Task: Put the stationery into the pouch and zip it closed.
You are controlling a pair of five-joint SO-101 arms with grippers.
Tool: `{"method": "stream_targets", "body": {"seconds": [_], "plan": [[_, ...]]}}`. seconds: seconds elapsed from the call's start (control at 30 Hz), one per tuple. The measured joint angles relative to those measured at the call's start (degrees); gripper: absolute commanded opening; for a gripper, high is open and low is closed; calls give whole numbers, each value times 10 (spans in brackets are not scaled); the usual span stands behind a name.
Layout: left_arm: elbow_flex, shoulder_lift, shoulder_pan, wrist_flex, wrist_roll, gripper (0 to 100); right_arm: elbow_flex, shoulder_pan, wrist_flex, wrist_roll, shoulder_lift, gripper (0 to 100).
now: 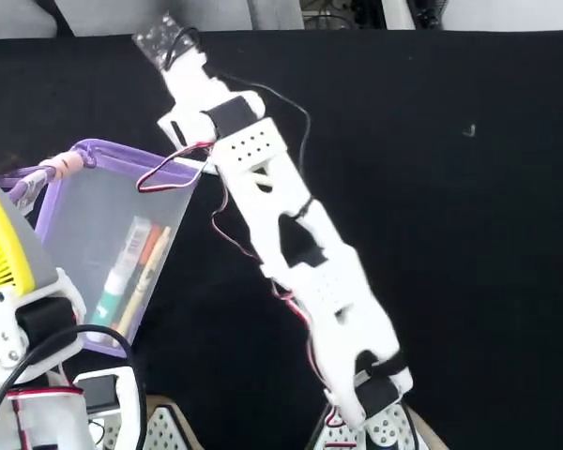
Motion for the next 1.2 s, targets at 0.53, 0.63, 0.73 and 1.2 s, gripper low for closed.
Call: {"method": "stream_targets", "body": {"seconds": [0.53,0.63,0.73,1.2], "plan": [[14,0,0,9,0,29,-246,2,151,290,238,204],[14,0,0,19,0,29,-246,3,151,313,251,204],[14,-1,-2,21,0,29,-246,3,151,331,265,204],[14,-1,-1,21,0,29,-262,19,154,350,285,204]]}}
